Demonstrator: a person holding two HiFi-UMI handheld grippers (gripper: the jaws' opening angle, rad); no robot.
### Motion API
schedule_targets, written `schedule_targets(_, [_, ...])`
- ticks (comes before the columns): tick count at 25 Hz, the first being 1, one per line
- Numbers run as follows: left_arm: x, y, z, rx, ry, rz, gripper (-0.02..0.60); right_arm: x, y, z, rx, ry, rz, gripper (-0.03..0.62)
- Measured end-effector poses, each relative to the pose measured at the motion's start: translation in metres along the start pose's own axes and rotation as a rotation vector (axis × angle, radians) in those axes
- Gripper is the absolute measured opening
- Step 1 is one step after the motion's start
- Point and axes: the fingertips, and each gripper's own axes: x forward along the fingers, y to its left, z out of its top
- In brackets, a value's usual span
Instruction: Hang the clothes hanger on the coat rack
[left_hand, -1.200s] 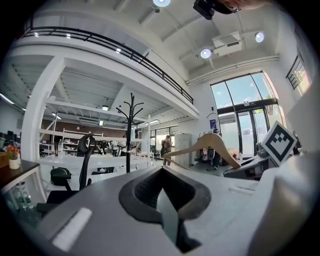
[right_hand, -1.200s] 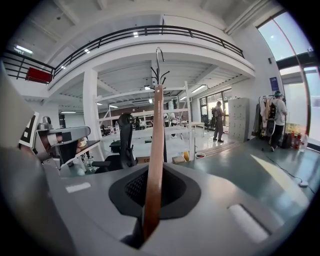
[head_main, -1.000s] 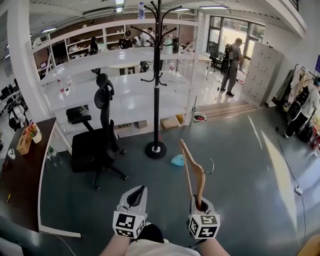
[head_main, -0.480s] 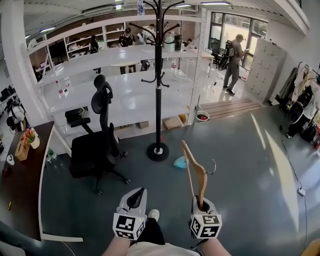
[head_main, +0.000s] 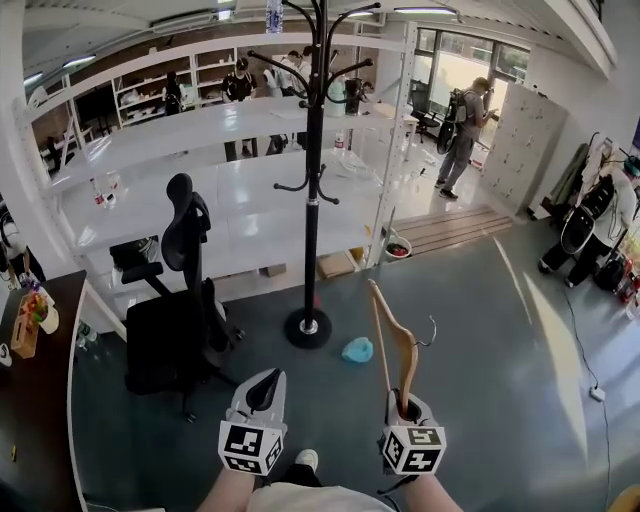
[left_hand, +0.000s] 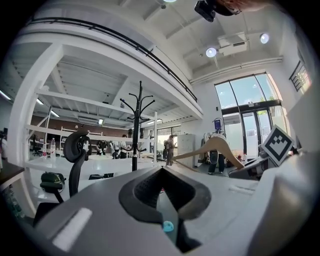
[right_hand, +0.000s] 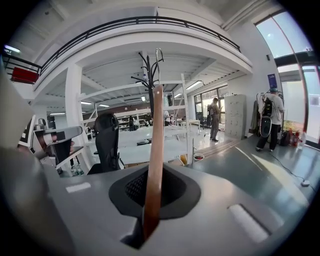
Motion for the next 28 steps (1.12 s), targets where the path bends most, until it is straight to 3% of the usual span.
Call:
schedule_targets(6, [0.061,0.061,0.009,0.016,-0.017,-0.029,0.002,0.072,0.003,0.037,0.006,-0.017,-0.052,0.026])
schedule_targets(14, [0.115,0.104,0.002,0.013,0.019,-0.040,0.002,0.135,-0.005,0.071,0.023,-0.008,-0.080,0.026])
schedule_targets(23, [0.166,0.150,0.003,0.059,0.011,0.026,0.002,0.220,-0.022,0.108,0.008,0.007,-0.074,0.026])
schedule_targets(28, [0.199,0.174,0.010,0.048,0.016,0.088,0.002,0.267,-0.040,0.141,-0.008,-0.002,-0.052,0.026])
